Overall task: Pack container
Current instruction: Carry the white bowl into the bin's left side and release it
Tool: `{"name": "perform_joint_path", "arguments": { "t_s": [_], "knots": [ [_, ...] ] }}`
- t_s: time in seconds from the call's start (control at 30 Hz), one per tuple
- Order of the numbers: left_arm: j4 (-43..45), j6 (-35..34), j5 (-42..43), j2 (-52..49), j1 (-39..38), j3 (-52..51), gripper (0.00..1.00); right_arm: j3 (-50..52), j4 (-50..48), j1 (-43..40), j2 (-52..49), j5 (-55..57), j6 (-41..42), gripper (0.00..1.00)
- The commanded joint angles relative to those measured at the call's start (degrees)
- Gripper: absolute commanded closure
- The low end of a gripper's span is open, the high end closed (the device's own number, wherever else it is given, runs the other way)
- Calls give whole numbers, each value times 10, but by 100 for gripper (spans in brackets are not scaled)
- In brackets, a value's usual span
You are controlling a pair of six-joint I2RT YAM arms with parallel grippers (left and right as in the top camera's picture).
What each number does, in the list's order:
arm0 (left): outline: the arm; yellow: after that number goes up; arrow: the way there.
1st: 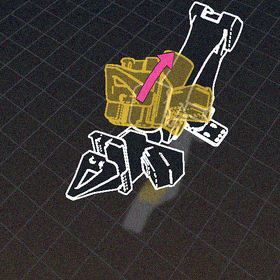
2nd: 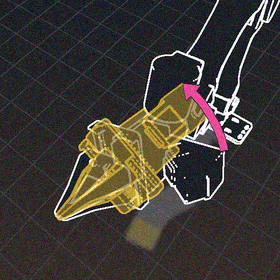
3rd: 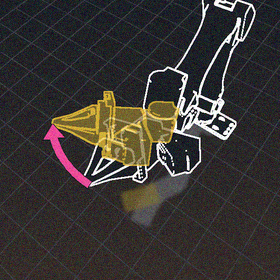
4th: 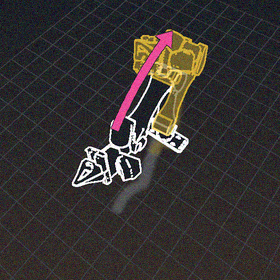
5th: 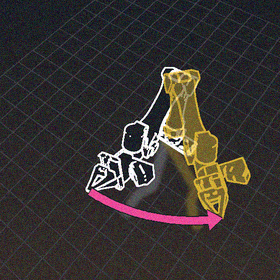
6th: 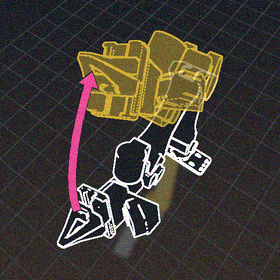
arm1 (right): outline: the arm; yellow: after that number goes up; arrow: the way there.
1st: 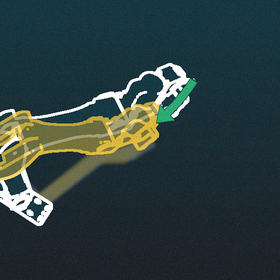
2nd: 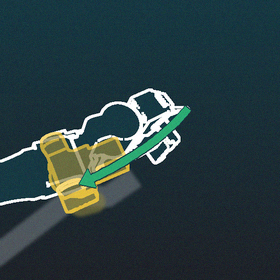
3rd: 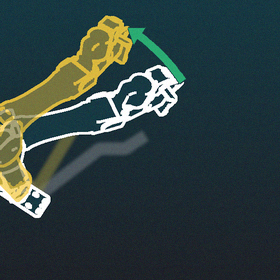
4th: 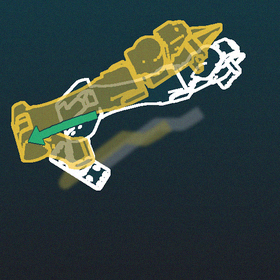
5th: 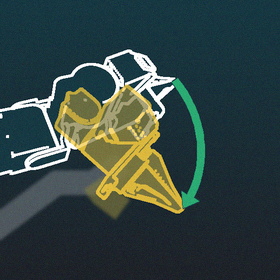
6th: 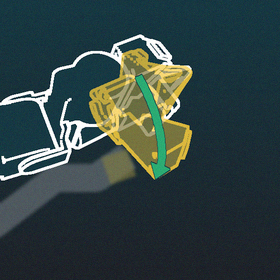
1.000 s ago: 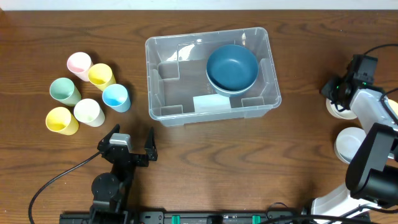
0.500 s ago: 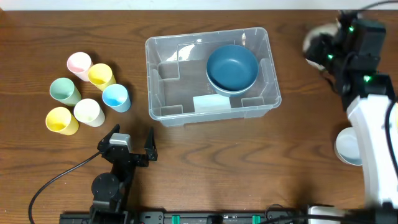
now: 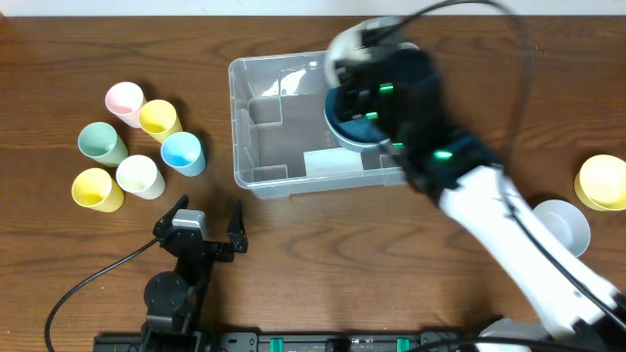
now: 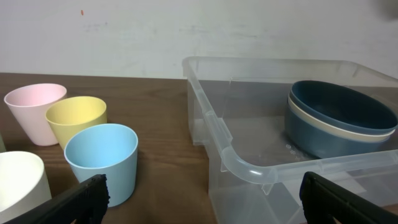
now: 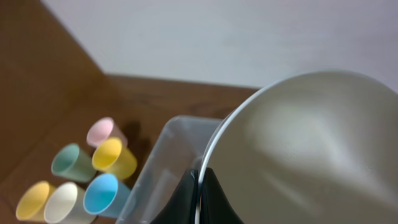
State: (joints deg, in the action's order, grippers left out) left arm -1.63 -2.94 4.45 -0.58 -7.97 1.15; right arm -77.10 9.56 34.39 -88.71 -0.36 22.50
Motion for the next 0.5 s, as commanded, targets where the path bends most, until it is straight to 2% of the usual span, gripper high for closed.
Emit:
{"name": "perform_joint_path", "arguments": {
  "t_s": [0.0,0.27,0.47],
  "knots": [
    [-20,4,7,3,2,-9,2,-1,-31,36,-60,26,-3,99],
    [-20,4,7,3,2,-9,2,-1,-136,63,-177,32,26,99],
    [-20,4,7,3,2,-9,2,-1,-180,63,-221,44,43,98]
  ]
}}
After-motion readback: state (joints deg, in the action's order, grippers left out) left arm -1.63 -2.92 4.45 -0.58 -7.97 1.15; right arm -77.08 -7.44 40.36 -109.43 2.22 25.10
